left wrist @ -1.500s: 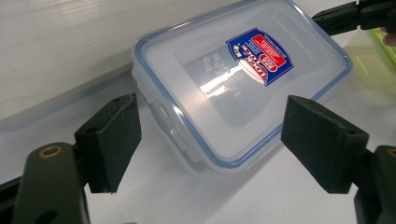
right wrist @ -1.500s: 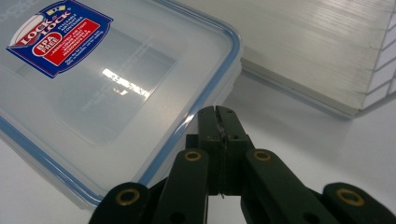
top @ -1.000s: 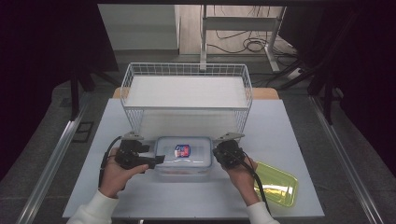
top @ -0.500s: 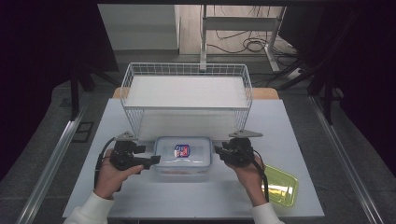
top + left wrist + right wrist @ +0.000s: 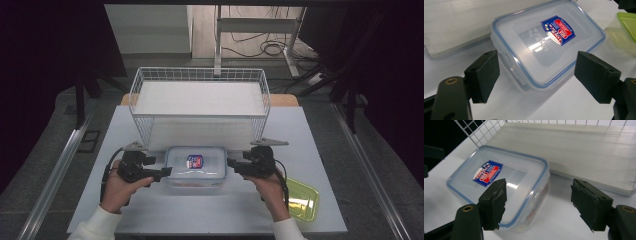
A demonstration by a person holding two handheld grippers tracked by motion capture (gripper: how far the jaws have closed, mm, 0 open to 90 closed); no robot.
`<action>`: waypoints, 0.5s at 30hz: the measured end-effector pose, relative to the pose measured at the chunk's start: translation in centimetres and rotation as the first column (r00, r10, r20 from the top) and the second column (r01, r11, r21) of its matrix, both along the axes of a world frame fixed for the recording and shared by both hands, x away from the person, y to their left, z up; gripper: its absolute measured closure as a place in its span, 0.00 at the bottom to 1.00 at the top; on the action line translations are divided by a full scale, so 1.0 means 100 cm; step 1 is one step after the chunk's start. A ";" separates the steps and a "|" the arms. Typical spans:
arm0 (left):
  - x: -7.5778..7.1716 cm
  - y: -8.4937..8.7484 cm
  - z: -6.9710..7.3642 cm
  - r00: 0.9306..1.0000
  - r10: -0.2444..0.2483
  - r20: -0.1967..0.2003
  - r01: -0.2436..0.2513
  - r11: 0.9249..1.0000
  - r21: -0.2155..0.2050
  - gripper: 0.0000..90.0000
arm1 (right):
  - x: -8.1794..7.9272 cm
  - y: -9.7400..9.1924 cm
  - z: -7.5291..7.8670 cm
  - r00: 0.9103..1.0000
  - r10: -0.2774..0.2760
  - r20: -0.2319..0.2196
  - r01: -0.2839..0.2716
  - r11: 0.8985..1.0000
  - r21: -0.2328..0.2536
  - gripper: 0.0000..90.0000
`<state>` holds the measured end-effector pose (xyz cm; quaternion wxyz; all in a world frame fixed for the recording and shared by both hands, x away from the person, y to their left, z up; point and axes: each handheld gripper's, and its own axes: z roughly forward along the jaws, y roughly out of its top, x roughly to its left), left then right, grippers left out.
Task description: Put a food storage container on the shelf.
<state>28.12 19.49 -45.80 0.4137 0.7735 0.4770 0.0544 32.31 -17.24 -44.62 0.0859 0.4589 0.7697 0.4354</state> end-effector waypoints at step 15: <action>0.016 0.003 -0.015 0.996 -0.013 -0.091 0.003 0.994 -0.108 0.24 | -0.002 0.007 -0.008 0.999 0.031 -0.029 -0.030 0.999 0.031 0.28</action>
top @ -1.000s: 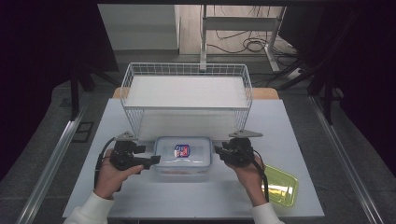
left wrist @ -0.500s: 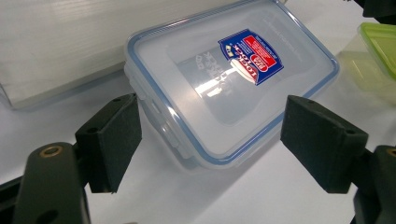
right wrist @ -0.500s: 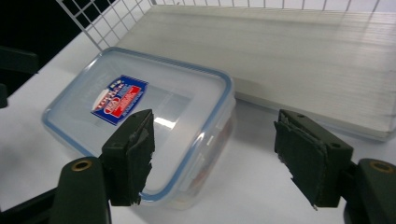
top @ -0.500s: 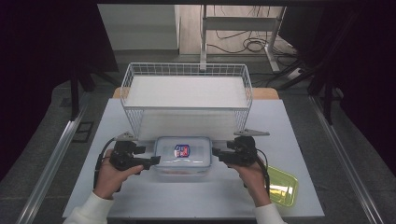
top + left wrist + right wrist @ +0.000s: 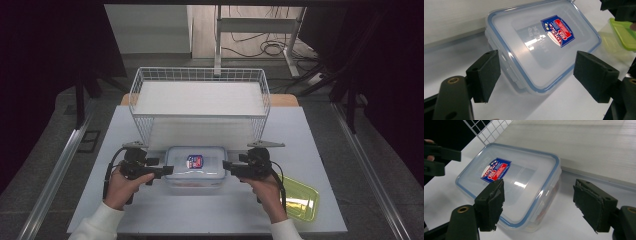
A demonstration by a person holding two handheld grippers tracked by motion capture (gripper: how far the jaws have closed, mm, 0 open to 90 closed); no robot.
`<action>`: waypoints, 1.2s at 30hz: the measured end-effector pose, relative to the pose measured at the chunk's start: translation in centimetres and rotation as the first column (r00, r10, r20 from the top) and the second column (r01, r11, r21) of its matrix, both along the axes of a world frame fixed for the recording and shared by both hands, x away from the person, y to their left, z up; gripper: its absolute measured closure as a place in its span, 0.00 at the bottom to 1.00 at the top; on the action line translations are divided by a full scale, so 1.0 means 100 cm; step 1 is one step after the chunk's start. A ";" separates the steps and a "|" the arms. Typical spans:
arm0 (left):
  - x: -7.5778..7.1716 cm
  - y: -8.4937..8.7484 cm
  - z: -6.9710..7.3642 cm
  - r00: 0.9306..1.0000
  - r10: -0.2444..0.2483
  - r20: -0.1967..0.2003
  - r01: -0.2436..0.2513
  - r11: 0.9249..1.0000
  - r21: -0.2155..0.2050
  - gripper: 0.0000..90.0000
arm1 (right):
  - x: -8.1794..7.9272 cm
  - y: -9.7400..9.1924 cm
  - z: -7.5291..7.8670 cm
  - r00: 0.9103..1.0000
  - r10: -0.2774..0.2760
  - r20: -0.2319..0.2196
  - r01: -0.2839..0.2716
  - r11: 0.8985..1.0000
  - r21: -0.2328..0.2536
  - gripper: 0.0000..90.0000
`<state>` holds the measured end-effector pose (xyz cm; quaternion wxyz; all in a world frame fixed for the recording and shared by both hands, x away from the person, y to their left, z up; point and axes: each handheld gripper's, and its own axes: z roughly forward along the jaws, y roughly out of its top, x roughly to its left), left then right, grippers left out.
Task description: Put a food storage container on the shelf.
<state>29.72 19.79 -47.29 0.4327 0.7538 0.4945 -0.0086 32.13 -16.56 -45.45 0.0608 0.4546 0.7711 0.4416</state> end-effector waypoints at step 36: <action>0.034 0.002 -0.046 0.979 -0.017 -0.205 -0.023 0.981 -0.194 0.26 | 0.009 0.015 -0.013 0.999 0.026 -0.045 -0.026 1.000 0.006 0.23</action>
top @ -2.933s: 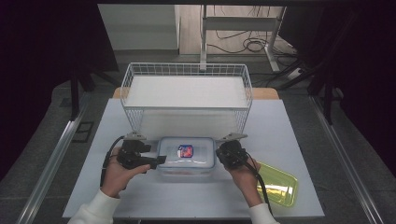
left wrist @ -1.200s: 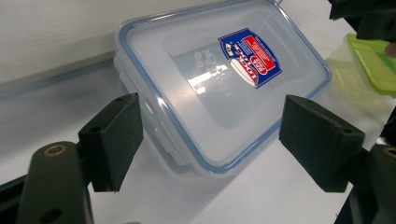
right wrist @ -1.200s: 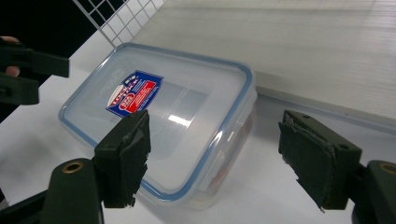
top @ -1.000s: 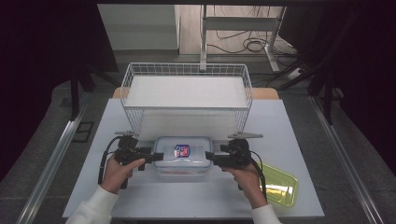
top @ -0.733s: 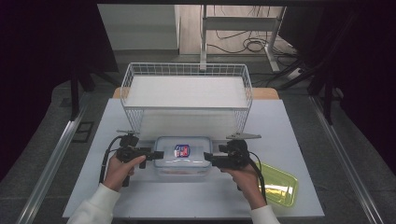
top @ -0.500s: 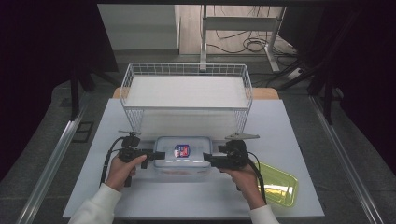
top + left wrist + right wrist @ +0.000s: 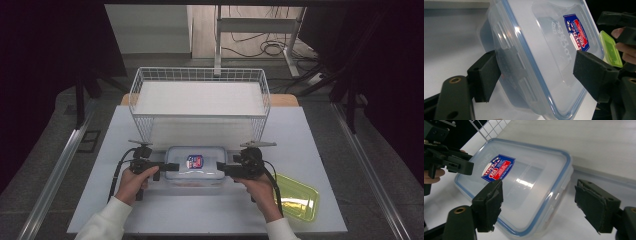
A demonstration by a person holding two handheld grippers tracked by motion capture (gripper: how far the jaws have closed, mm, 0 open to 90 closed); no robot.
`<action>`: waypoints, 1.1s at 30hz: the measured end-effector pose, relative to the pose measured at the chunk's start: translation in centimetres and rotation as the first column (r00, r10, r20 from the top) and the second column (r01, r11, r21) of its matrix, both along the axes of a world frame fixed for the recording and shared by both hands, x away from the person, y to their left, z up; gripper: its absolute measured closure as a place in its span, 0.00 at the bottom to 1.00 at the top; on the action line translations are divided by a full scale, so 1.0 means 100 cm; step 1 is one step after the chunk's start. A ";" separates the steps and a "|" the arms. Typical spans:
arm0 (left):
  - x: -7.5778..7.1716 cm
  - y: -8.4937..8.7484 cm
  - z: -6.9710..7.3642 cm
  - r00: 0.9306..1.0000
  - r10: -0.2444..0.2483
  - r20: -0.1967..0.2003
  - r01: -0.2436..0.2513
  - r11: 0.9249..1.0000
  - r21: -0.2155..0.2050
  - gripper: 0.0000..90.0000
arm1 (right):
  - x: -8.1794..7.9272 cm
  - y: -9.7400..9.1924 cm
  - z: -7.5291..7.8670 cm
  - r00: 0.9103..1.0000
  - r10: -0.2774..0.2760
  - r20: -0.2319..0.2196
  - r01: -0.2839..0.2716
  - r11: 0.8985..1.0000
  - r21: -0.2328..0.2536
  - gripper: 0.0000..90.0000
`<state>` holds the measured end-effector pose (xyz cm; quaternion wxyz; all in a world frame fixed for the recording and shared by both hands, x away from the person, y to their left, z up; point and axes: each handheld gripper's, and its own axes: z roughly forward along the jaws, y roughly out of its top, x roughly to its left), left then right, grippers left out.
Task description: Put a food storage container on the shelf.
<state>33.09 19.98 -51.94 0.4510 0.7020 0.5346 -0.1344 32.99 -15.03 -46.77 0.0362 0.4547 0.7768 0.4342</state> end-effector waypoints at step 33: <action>-0.018 0.001 0.008 0.996 -0.023 0.084 0.019 0.999 0.046 0.31 | 0.016 0.004 -0.026 0.978 0.045 -0.204 -0.023 0.993 0.112 0.34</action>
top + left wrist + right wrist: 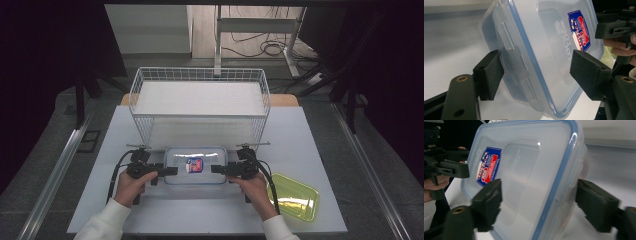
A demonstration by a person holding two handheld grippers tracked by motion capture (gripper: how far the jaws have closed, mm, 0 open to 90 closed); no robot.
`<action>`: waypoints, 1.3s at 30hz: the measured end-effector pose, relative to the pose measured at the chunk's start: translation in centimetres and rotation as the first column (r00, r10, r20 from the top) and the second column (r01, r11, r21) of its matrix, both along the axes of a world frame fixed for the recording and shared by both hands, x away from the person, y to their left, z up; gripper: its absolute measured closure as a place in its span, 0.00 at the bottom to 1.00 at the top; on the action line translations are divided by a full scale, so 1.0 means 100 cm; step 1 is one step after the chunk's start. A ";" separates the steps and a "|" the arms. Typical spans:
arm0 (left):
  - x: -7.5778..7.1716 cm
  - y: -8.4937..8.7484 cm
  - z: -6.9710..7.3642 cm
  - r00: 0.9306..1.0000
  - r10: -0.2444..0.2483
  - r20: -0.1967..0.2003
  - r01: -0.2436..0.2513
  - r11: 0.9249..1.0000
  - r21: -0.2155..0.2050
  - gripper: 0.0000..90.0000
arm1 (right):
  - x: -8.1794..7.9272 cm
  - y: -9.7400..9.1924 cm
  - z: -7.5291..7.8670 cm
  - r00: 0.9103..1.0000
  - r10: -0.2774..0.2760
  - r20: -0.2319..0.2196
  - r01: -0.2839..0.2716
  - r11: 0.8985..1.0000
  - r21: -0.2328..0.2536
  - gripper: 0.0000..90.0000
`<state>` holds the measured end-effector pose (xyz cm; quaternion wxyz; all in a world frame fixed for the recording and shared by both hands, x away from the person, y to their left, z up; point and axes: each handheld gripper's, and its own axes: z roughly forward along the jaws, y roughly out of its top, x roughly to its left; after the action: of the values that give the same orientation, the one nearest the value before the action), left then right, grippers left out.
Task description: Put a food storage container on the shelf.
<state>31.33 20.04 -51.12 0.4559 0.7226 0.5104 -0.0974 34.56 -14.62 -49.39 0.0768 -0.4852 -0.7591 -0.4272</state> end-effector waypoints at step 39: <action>-0.022 0.015 0.006 0.993 -0.071 0.092 0.074 0.997 -0.027 0.54 | -0.023 -0.022 0.008 0.994 0.077 0.073 -0.081 0.995 0.054 0.55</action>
<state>29.14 21.56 -50.57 0.4859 0.7372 0.4611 -0.0886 32.22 -16.79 -48.58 0.0805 -0.4369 -0.7676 -0.4620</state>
